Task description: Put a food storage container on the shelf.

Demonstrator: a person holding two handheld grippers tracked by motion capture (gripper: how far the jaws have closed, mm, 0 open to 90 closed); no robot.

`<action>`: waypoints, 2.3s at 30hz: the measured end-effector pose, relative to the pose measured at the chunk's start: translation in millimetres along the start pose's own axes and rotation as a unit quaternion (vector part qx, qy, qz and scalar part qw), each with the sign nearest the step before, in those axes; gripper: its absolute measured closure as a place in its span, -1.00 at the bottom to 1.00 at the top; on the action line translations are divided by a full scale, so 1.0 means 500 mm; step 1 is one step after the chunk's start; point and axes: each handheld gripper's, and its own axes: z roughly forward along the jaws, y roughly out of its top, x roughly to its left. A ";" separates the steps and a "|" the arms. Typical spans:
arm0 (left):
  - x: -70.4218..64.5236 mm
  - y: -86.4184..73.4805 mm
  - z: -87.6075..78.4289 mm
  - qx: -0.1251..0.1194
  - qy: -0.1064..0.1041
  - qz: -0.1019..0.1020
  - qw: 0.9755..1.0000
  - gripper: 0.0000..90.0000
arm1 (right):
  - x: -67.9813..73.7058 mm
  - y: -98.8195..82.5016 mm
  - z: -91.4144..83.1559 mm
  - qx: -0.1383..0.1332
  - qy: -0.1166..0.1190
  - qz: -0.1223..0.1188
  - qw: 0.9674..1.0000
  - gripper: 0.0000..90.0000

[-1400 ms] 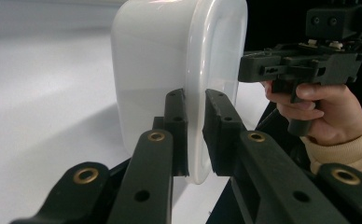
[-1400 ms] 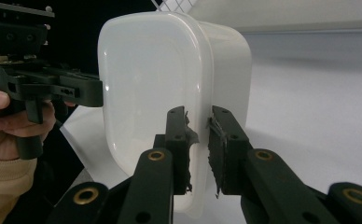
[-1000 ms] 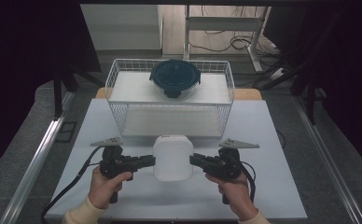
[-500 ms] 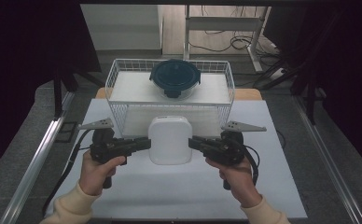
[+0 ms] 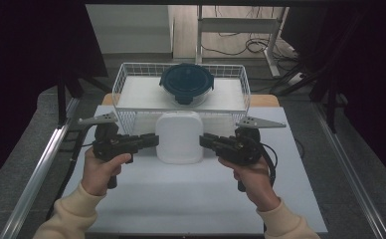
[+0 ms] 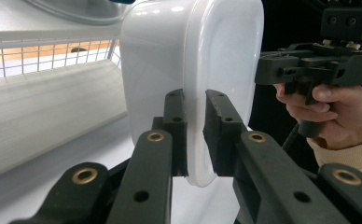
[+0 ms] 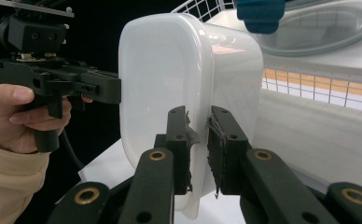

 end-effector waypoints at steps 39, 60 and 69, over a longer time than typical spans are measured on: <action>0.077 0.314 0.006 -0.018 -0.009 -0.012 1.000 0.75 | -0.060 0.307 0.038 -0.014 0.015 -0.021 1.000 0.75; 0.123 0.350 0.072 0.007 0.005 -0.066 0.998 0.75 | -0.140 0.327 0.067 0.003 0.002 0.044 0.999 0.74; 0.149 0.369 0.090 0.005 -0.013 -0.100 0.995 0.76 | -0.185 0.334 0.085 0.005 0.000 0.101 0.995 0.68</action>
